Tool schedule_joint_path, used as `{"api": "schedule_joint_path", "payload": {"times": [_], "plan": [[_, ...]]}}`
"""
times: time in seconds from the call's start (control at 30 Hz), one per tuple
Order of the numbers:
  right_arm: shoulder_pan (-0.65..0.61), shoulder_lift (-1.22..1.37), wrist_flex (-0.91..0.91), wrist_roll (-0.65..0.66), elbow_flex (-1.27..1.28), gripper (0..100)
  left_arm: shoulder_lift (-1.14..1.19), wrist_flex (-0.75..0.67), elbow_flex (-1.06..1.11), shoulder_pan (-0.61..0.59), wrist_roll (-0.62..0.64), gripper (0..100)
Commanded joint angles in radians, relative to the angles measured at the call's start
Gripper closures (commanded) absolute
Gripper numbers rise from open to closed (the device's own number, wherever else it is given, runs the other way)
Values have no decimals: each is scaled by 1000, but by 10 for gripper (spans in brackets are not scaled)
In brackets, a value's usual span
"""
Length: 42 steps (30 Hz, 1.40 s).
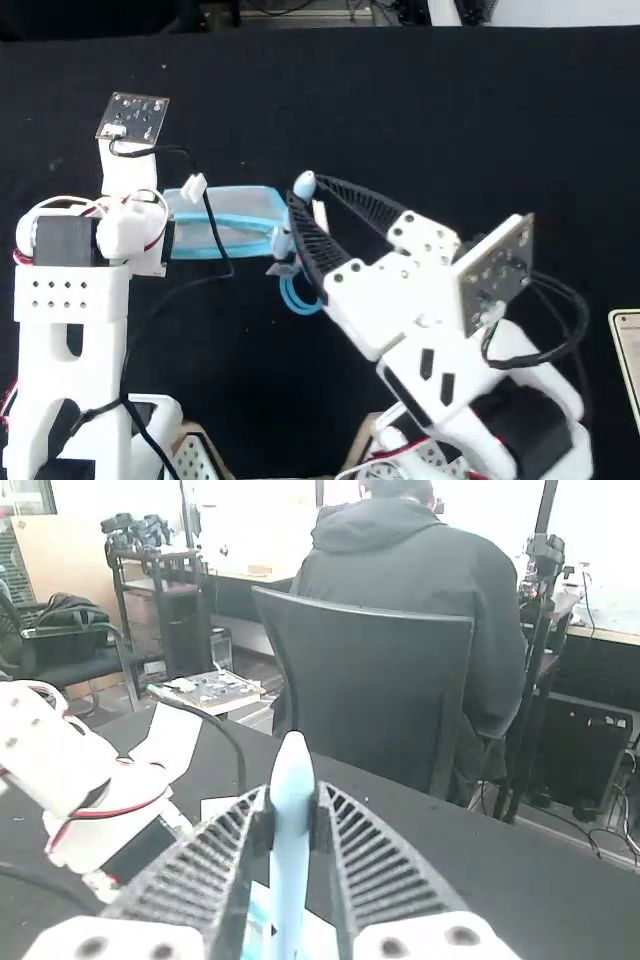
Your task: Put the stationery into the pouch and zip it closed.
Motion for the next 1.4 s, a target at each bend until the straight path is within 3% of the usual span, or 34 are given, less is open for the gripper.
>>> {"api": "schedule_joint_path", "payload": {"times": [0.0, 0.5, 1.37], "plan": [[-8, -61, -144, -8, 74, 987, 14, -5, 10, 8, 11, 970], [-9, -128, -354, -8, 295, 987, 14, -5, 10, 7, 11, 970], [-9, -131, -351, 0, 401, 987, 14, -5, 10, 5, 11, 970]]}}
